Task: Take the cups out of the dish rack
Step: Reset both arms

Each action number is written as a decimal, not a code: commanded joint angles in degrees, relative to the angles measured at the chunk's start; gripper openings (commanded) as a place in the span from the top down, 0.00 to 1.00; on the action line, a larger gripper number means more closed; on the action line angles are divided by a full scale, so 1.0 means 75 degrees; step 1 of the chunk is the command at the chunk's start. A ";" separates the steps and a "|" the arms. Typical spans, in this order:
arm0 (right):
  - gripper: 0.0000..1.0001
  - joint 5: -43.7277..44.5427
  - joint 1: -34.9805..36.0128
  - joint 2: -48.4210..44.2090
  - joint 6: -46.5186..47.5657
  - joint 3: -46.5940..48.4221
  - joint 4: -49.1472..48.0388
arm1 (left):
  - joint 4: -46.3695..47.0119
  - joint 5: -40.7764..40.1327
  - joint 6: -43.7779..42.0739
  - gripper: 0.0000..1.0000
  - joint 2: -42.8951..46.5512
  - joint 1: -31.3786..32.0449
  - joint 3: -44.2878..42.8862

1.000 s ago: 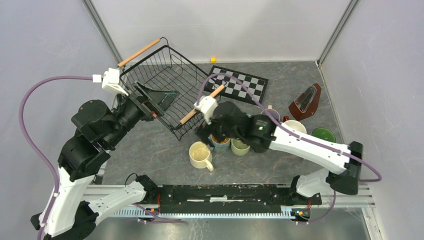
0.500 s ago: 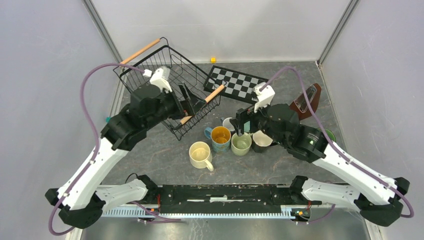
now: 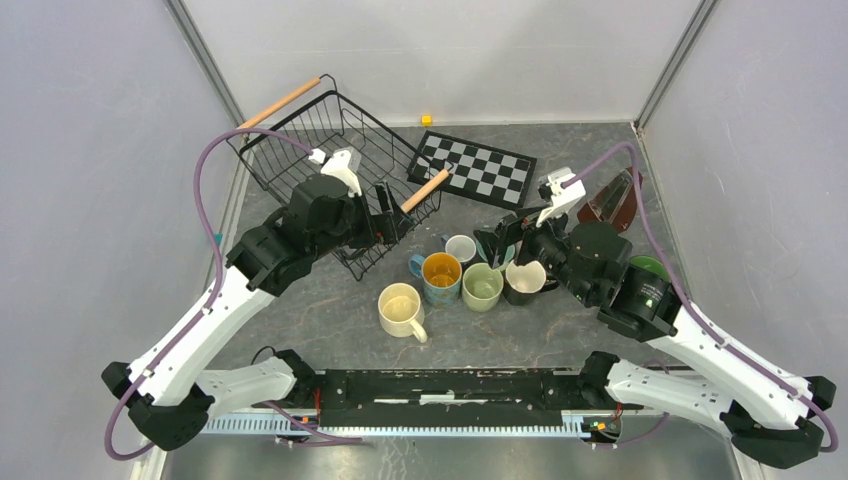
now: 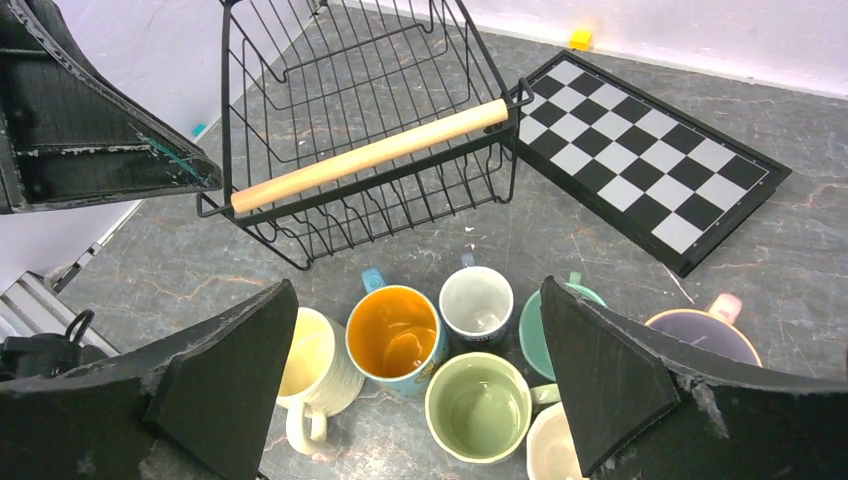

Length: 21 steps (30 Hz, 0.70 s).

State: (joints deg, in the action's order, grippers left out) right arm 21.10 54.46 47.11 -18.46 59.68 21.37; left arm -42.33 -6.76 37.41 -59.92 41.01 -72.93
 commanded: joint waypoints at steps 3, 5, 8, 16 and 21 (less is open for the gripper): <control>0.02 0.0093 0.0011 0.0081 -0.0116 -0.0024 -0.0361 | -0.0047 -0.0307 -0.0531 0.00 0.0161 0.0059 0.0044; 0.02 0.0041 -0.0004 0.0117 -0.0121 -0.0012 -0.0396 | -0.0049 -0.0338 -0.0542 0.00 0.0178 0.0049 0.0055; 0.02 0.0012 0.0005 0.0134 -0.0123 -0.0036 -0.0416 | -0.0051 -0.0335 -0.0560 0.00 0.0196 0.0051 0.0057; 0.02 -0.0014 0.0001 0.0131 -0.0124 -0.0059 -0.0463 | -0.0069 -0.0329 -0.0559 0.00 0.0138 0.0052 0.0009; 0.02 -0.0009 -0.0003 0.0100 -0.0118 -0.0131 -0.0509 | -0.0077 -0.0344 -0.0561 0.00 0.0166 0.0045 0.0020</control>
State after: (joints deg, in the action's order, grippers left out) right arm 20.99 54.46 48.23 -18.85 59.20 20.08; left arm -43.44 -8.71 35.86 -59.51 41.01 -72.66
